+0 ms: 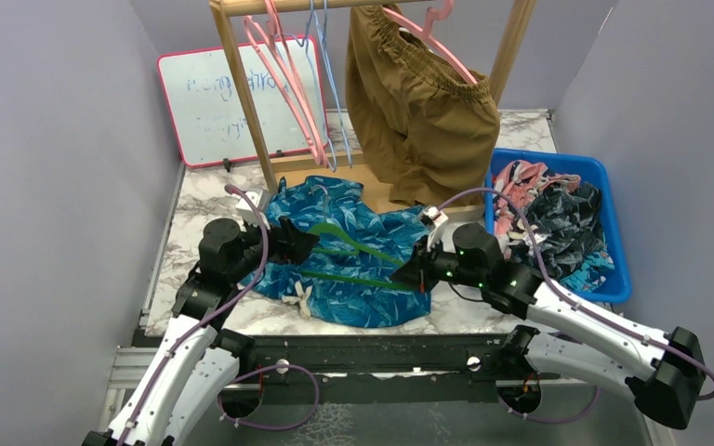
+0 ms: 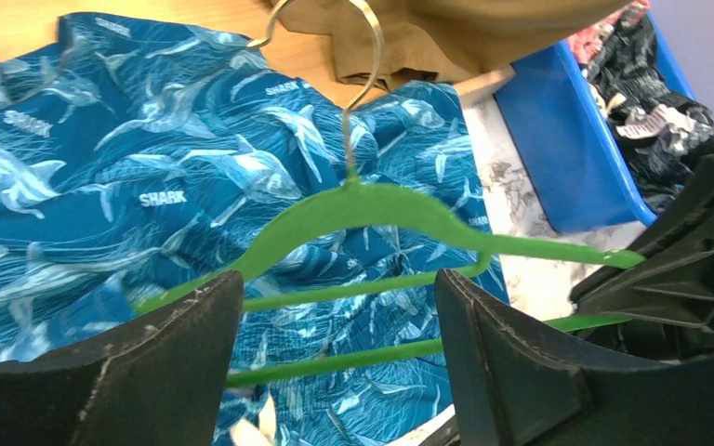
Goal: Remove the shorts from the hanger
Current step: Remove the shorts from the clothes rod.
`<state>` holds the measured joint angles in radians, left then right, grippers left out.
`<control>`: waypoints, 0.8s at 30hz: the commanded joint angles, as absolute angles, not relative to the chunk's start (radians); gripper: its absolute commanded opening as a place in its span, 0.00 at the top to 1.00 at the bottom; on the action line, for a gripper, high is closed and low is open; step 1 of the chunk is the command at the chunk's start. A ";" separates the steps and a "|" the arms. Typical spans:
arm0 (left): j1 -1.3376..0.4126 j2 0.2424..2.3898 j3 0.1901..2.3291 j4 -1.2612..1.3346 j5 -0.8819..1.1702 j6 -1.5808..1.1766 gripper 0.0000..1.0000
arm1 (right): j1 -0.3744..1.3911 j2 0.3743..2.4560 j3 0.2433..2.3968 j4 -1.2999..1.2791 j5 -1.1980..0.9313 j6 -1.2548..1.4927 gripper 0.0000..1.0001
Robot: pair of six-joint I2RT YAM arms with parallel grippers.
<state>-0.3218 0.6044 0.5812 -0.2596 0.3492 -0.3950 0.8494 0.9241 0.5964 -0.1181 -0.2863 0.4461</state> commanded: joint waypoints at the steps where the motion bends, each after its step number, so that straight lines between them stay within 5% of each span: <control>1: -0.321 0.553 0.604 -0.295 0.229 -0.384 0.20 | 0.845 0.838 0.678 -0.213 -0.093 0.507 0.99; 8: -0.321 0.508 0.594 -0.320 0.104 -0.400 0.08 | 0.845 0.722 0.775 -0.434 -0.017 0.464 0.99; 24: -0.322 0.583 0.594 -0.338 0.112 -0.422 0.11 | 0.845 0.534 0.873 -0.578 0.076 0.481 0.99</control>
